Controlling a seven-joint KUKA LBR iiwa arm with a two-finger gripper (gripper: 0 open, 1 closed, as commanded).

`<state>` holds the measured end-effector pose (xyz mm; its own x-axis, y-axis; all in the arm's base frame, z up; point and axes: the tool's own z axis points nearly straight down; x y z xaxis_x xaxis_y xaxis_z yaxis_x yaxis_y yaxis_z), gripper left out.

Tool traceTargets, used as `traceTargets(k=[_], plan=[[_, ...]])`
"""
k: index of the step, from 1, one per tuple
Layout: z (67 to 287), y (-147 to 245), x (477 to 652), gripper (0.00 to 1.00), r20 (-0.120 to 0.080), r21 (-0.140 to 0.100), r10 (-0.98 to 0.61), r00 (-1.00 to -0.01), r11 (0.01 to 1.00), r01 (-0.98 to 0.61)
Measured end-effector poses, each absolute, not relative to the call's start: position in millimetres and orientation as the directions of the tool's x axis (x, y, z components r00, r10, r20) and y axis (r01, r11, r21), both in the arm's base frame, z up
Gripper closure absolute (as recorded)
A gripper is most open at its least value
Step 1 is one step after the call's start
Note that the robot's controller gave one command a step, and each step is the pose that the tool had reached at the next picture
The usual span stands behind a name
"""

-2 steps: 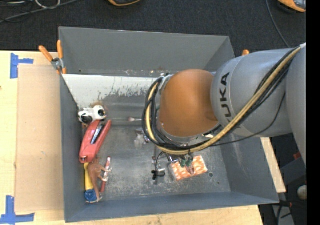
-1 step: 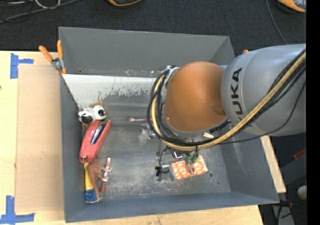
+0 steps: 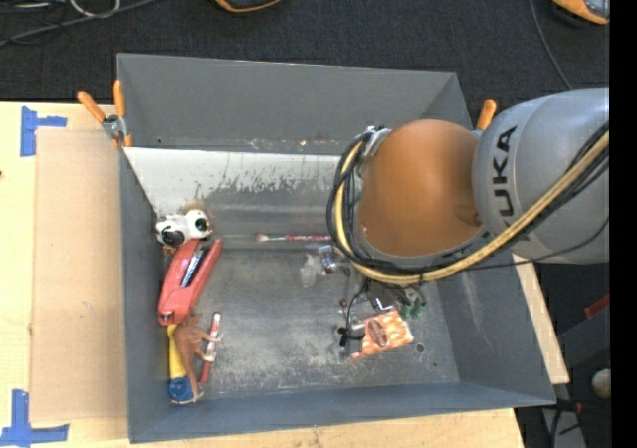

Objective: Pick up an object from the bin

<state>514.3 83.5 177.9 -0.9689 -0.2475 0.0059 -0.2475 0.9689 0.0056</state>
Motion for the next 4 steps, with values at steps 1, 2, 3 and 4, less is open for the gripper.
traceTargets(k=[1,2,3,4], plan=[[174.0,28.1,515.4,0.00,0.008,0.003,-0.242,-0.970,0.970,-0.242],[186.9,-23.9,516.0,0.00,0.007,0.006,-0.306,-0.952,0.952,-0.306],[146.9,-40.2,496.5,0.00,0.007,0.005,-0.263,-0.965,0.965,-0.263],[106.9,-40.0,489.4,0.00,0.006,0.005,-0.416,-0.909,0.909,-0.416]])
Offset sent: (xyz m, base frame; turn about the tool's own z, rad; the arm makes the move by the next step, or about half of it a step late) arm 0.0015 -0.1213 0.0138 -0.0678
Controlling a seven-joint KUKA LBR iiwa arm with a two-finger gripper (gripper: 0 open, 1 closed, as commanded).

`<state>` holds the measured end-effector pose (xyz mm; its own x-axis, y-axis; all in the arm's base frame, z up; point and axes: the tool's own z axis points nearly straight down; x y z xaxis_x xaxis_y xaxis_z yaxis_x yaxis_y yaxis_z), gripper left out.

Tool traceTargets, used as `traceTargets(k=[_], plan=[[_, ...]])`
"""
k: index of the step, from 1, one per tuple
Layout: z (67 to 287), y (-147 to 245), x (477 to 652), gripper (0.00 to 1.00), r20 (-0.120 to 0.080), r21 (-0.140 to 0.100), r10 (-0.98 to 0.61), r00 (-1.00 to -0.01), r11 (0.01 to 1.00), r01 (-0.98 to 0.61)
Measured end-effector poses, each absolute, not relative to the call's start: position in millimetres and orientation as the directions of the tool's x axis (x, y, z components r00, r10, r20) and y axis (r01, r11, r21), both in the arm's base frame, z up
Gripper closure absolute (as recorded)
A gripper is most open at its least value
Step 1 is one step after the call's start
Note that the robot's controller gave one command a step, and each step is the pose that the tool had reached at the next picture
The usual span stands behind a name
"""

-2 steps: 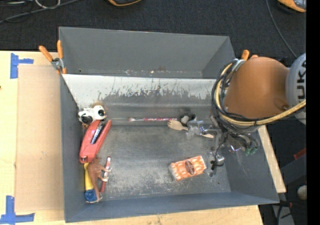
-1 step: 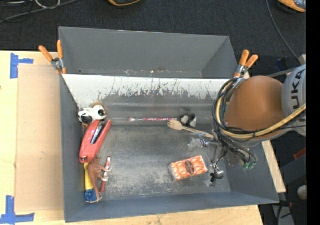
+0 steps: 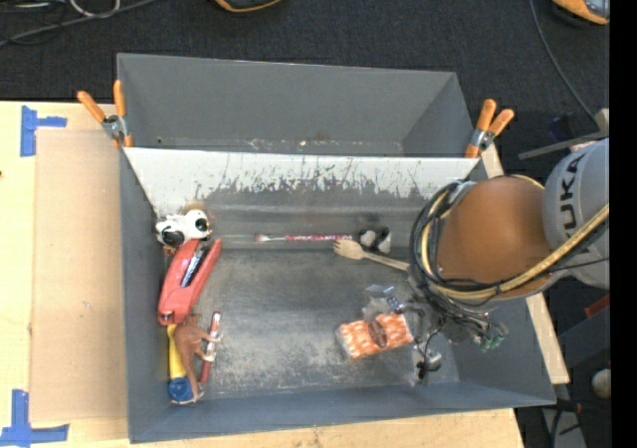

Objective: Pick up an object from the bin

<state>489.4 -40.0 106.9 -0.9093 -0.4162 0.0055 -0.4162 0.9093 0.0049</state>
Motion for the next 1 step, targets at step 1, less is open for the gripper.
traceTargets(k=[1], plan=[[71.3,-14.1,482.7,1.00,0.014,0.006,-0.170,-0.985,0.985,-0.170]])
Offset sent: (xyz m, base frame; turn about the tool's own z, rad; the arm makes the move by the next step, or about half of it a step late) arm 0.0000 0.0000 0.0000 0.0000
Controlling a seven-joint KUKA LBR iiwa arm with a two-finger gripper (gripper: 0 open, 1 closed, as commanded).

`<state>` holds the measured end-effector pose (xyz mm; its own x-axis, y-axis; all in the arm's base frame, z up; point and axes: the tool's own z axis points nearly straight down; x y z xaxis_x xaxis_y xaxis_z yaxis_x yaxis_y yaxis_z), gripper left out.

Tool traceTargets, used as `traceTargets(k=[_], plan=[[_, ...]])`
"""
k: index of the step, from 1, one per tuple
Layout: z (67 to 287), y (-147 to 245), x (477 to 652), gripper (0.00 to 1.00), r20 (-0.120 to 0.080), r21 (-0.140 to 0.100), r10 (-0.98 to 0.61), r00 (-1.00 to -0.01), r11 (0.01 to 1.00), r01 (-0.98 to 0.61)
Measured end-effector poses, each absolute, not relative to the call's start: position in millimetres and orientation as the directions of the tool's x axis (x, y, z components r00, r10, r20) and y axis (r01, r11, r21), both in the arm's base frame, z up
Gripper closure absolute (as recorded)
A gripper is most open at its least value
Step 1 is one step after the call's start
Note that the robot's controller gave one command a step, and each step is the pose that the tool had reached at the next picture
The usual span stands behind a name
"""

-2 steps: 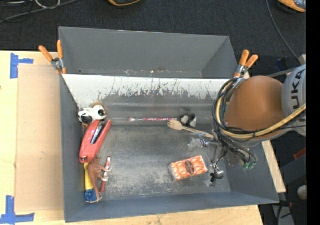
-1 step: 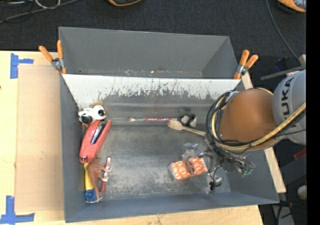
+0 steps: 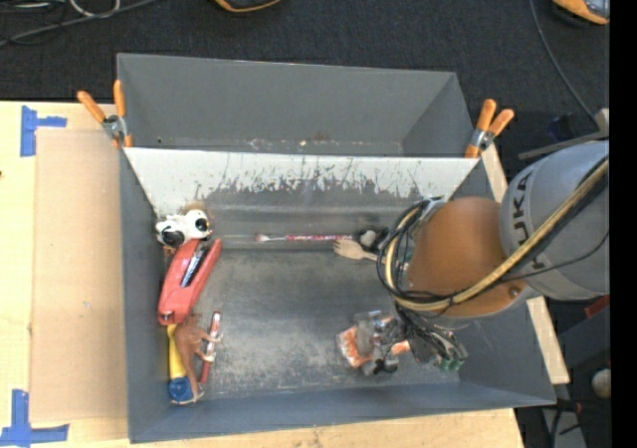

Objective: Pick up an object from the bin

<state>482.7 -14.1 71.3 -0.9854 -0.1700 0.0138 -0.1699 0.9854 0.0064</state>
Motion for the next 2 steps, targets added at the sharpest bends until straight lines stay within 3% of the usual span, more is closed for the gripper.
traceTargets(k=[1,2], plan=[[73.2,-14.0,482.0,1.00,0.015,0.007,-0.169,-0.986,0.986,-0.169],[134.0,-11.7,481.8,1.00,0.010,0.006,-0.160,-0.987,0.987,-0.160]])
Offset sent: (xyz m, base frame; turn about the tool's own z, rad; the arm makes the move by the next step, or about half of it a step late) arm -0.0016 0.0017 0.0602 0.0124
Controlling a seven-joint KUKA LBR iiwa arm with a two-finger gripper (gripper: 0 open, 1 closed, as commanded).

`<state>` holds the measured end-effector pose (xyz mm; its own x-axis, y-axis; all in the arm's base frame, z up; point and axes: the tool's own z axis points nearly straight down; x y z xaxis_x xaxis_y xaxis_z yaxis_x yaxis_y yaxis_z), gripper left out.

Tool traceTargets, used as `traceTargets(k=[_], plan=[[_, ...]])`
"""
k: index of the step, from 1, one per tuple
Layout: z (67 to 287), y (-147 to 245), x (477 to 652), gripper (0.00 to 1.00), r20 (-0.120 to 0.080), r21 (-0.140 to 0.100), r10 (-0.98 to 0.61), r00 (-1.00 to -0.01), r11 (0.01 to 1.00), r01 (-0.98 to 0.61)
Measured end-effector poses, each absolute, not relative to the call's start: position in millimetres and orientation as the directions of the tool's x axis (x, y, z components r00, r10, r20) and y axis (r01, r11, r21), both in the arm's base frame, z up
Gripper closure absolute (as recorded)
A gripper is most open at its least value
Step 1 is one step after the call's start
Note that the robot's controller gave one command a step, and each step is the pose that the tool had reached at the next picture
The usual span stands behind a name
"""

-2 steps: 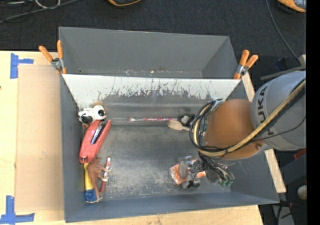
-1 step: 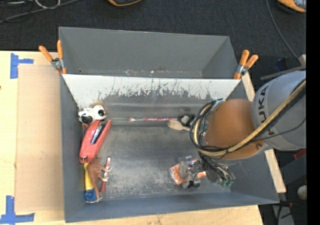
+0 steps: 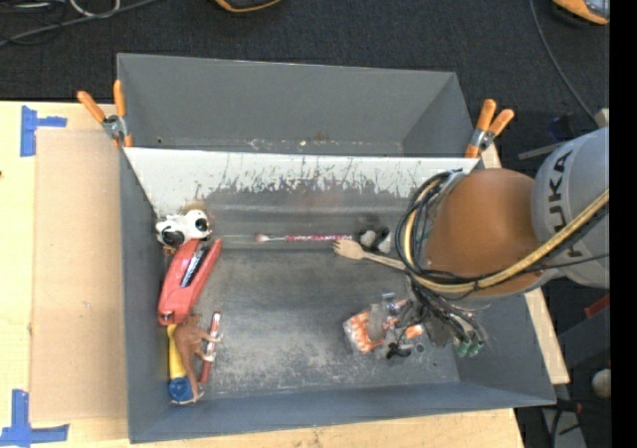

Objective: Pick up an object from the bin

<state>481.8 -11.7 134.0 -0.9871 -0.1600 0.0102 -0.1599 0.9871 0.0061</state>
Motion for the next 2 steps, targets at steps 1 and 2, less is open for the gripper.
traceTargets(k=[1,2], plan=[[131.9,-29.8,473.6,1.00,0.022,0.009,-0.138,-0.990,0.990,-0.138],[204.0,-36.9,473.6,1.00,0.021,0.009,-0.130,-0.991,0.991,-0.130]])
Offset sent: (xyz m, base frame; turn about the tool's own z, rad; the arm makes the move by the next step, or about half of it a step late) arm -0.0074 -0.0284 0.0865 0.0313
